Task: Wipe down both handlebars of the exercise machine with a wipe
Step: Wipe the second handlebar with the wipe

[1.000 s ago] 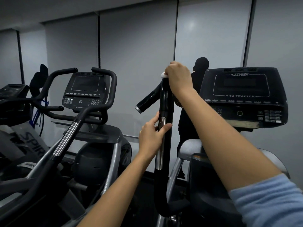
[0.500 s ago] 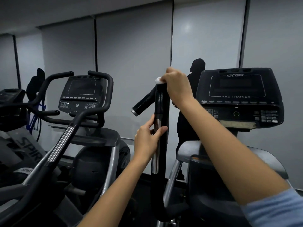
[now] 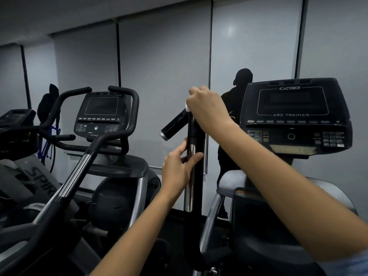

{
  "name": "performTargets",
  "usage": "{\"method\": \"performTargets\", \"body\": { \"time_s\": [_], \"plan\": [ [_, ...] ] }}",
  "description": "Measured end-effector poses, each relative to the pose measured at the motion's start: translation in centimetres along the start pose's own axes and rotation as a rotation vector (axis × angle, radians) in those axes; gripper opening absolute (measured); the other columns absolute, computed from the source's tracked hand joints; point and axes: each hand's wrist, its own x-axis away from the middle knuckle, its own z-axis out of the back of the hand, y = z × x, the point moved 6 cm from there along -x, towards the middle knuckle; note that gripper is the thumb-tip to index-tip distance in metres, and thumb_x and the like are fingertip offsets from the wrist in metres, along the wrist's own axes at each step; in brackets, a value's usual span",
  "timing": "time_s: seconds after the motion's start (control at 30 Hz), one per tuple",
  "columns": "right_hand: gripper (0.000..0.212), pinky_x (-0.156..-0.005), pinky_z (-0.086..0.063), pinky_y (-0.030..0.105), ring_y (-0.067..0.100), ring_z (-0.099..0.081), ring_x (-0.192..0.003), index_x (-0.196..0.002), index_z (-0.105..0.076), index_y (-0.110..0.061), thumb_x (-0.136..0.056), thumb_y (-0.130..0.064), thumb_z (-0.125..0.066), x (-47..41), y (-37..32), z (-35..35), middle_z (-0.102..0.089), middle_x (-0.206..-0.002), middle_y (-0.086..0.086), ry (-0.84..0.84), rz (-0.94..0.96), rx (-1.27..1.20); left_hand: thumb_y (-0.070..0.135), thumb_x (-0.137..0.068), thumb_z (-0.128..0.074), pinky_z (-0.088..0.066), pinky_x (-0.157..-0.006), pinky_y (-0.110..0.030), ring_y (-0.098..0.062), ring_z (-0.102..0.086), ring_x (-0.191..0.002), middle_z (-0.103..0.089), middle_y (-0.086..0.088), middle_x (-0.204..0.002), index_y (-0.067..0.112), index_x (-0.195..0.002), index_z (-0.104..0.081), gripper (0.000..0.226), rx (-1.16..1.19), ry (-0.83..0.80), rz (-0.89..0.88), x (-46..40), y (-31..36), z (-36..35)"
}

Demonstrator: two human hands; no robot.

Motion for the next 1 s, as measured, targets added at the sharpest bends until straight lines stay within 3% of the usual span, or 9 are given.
{"method": "performTargets", "body": {
  "time_s": [0.13,0.23,0.3,0.4,0.5,0.57,0.73,0.83,1.0],
  "plan": [
    [0.027,-0.061,-0.035,0.027,0.027,-0.056,-0.094,-0.093,-0.064,-0.001,-0.081,0.014,-0.045,-3.1,0.5,-0.8,-0.055,-0.086,0.010,-0.006,-0.053,0.065,0.031,-0.080,-0.071,-0.048,-0.100,-0.040,-0.008,-0.064,-0.104,-0.062,0.029,-0.104,0.027,-0.136,-0.048,0.061,0.005,0.008,0.036,-0.1,-0.2,0.1],
    [0.013,-0.041,-0.033,0.019,0.016,-0.057,-0.056,-0.050,-0.066,-0.013,-0.050,-0.001,-0.069,-1.2,-2.0,-0.8,-0.051,-0.054,-0.003,0.052,-0.026,0.248,0.030,-0.082,-0.069,-0.049,-0.097,-0.041,-0.010,-0.062,-0.108,-0.065,0.018,-0.111,0.022,-0.131,-0.053,0.052,-0.025,0.001,0.017,-0.2,-0.2,0.1],
    [0.018,-0.042,-0.036,0.019,0.017,-0.054,-0.051,-0.041,-0.060,-0.013,-0.044,0.002,-0.069,1.4,-3.6,-2.7,-0.053,-0.053,-0.002,0.036,0.064,0.245,0.019,-0.083,-0.067,-0.053,-0.086,-0.042,-0.017,-0.068,-0.097,-0.071,0.010,-0.096,0.021,-0.108,-0.065,0.025,-0.058,0.021,0.019,-0.4,-0.5,0.4],
    [0.025,-0.044,-0.040,0.022,0.017,-0.056,-0.056,-0.045,-0.060,-0.011,-0.056,0.009,-0.050,4.7,-4.5,-2.6,-0.056,-0.058,0.000,0.142,0.169,0.203,0.010,-0.083,-0.063,-0.054,-0.075,-0.039,-0.023,-0.070,-0.087,-0.069,0.014,-0.074,0.028,-0.084,-0.065,0.018,-0.081,0.043,0.021,-0.4,-0.6,0.5],
    [0.020,-0.040,-0.021,0.019,0.013,-0.056,-0.055,-0.041,-0.058,-0.017,-0.049,0.000,-0.066,2.9,-2.5,-0.8,-0.054,-0.056,-0.005,0.222,0.063,0.215,0.024,-0.083,-0.069,-0.053,-0.083,-0.031,-0.001,-0.065,-0.085,-0.063,0.039,-0.078,0.032,-0.122,-0.059,0.041,-0.054,-0.009,0.014,-0.2,-0.1,0.1],
    [0.024,-0.041,-0.018,0.017,0.013,-0.056,-0.055,-0.040,-0.056,-0.017,-0.045,-0.002,-0.073,1.5,-1.6,-0.4,-0.054,-0.056,-0.005,0.256,0.036,0.199,0.023,-0.083,-0.069,-0.051,-0.084,-0.026,0.000,-0.065,-0.085,-0.057,0.048,-0.074,0.033,-0.130,-0.051,0.052,-0.027,-0.021,0.017,-0.2,-0.1,0.0],
    [0.027,-0.052,-0.044,0.021,0.016,-0.059,-0.065,-0.064,-0.065,-0.011,-0.069,0.008,-0.046,5.6,-3.0,-2.5,-0.063,-0.075,0.002,0.429,0.070,0.148,0.028,-0.082,-0.070,-0.054,-0.085,-0.039,-0.008,-0.069,-0.083,-0.068,0.028,-0.084,0.029,-0.122,-0.060,0.042,-0.053,0.014,0.017,-0.4,-0.3,0.2],
    [0.019,-0.049,-0.048,0.024,0.019,-0.058,-0.067,-0.079,-0.066,-0.009,-0.070,0.006,-0.058,8.1,-2.0,-2.9,-0.063,-0.082,0.004,0.497,0.013,-0.020,0.033,-0.080,-0.072,-0.053,-0.089,-0.040,-0.005,-0.068,-0.086,-0.064,0.034,-0.081,0.032,-0.122,-0.059,0.044,-0.035,0.011,0.004,-0.3,-0.1,0.2],
    [0.017,-0.043,-0.046,0.024,0.024,-0.058,-0.066,-0.075,-0.067,-0.010,-0.064,0.001,-0.073,3.7,1.9,-2.5,-0.060,-0.074,0.006,0.526,-0.183,-0.232,0.024,-0.082,-0.070,-0.055,-0.082,-0.028,-0.003,-0.070,-0.079,-0.063,0.039,-0.075,0.050,-0.118,-0.052,0.048,0.039,-0.035,-0.001,-0.1,-0.2,-0.1]
  ]
}}
